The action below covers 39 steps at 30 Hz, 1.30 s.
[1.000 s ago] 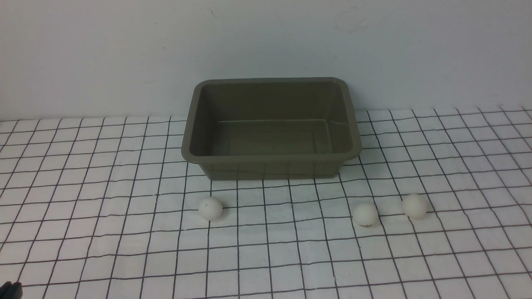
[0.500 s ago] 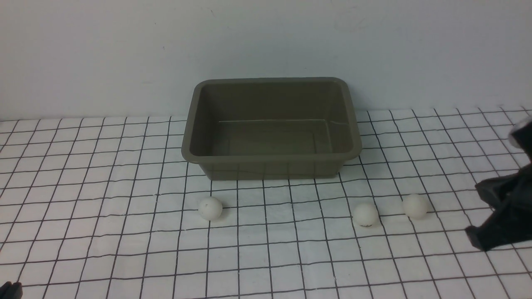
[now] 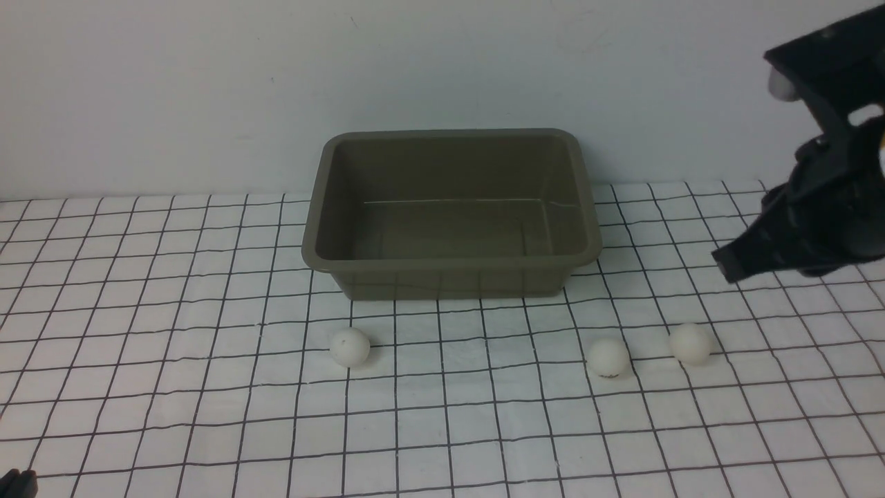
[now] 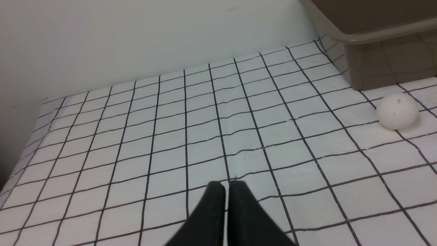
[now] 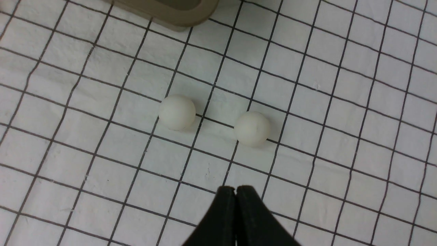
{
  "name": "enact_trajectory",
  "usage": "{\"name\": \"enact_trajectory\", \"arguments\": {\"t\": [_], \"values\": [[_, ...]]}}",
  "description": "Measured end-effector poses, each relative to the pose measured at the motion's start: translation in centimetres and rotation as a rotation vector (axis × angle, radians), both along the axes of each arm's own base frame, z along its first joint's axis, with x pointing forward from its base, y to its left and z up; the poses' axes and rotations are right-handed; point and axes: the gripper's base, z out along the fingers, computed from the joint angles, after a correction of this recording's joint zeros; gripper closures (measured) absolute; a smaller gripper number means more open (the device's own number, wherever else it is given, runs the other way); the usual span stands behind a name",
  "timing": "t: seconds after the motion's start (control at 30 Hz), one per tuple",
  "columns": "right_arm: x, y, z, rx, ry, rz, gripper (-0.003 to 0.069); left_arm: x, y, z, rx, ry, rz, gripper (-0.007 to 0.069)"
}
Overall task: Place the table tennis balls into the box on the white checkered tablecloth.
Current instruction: 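Reach for and grasp a ping pong ball on the table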
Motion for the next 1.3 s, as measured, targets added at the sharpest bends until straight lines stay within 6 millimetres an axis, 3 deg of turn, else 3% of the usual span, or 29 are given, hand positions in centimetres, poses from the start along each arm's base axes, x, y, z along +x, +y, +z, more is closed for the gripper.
{"name": "enact_trajectory", "arguments": {"t": [0.17,0.43,0.7,0.83,1.0,1.3], "values": [[2.6,1.2,-0.3,-0.068,0.053,0.018,0.0676,0.0,0.0,0.0,0.000,0.000,0.000,0.0629],[6.0,2.4,-3.7,-0.133,0.106,0.047,0.0602,0.0,0.0,0.0,0.000,0.000,0.000,0.0629],[9.0,-1.9,-5.0,0.007,0.146,-0.092,0.0407,0.0,0.0,0.0,0.000,0.000,0.000,0.0629],[10.5,-3.5,-7.0,0.122,0.235,-0.130,0.0314,0.0,0.0,0.0,0.000,0.000,0.000,0.0629],[11.9,-3.5,-10.0,0.135,0.313,-0.128,0.0293,0.0,0.0,0.0,0.000,0.000,0.000,0.0629],[13.3,-3.3,-13.5,0.120,0.381,-0.129,0.0291,0.0,0.0,0.0,0.000,0.000,0.000,0.0629]]}}
